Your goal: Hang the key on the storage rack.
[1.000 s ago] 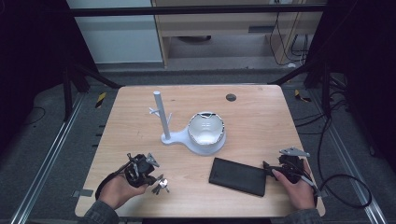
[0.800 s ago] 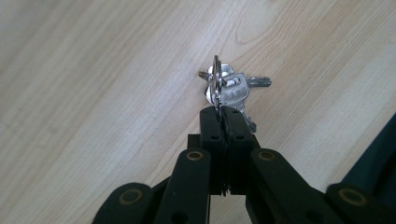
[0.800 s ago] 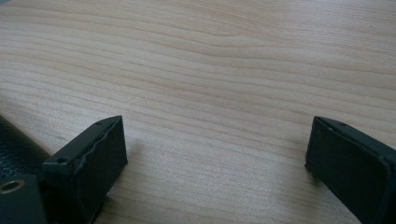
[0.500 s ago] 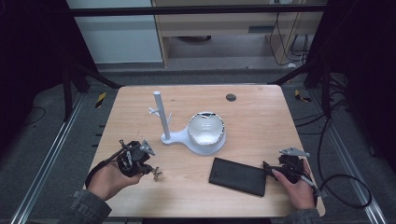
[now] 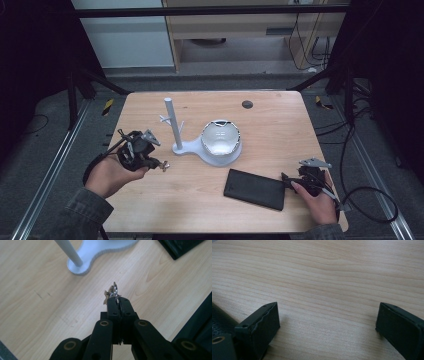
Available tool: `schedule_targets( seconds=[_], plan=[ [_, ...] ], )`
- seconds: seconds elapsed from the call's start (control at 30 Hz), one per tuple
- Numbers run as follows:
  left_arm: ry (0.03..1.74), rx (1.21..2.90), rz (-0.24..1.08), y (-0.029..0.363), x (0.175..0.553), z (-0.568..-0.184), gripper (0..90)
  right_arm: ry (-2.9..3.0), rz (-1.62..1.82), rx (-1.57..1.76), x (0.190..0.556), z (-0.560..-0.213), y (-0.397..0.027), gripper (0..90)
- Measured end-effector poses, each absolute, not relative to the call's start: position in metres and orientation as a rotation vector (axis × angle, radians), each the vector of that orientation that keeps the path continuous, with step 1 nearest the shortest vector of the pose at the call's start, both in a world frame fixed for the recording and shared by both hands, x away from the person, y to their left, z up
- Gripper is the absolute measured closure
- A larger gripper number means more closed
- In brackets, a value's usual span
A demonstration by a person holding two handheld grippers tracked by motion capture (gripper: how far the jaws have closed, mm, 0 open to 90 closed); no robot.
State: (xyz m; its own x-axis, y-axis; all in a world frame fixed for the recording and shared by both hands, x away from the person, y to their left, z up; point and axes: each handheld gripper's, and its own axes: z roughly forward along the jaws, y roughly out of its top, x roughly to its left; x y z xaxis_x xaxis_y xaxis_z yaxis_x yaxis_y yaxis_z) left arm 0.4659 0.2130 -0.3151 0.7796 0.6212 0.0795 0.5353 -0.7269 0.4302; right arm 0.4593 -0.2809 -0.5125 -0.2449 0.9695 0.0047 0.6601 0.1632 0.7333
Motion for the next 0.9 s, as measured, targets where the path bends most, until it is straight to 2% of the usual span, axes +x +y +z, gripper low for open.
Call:
schedule_targets(
  seconds=[0.37, 0.9],
  plan=[
    [0.885, 2.540, 0.357, 0.210, 0.483, -0.269, 88.3, 1.974, 0.865, 1.544, 0.460, -0.513, -0.280, 4.6],
    [0.899, 2.527, 0.368, 0.208, 0.495, -0.241, 88.3, 1.975, 0.865, 1.543, 0.460, -0.513, -0.280, 4.6]
  ],
)
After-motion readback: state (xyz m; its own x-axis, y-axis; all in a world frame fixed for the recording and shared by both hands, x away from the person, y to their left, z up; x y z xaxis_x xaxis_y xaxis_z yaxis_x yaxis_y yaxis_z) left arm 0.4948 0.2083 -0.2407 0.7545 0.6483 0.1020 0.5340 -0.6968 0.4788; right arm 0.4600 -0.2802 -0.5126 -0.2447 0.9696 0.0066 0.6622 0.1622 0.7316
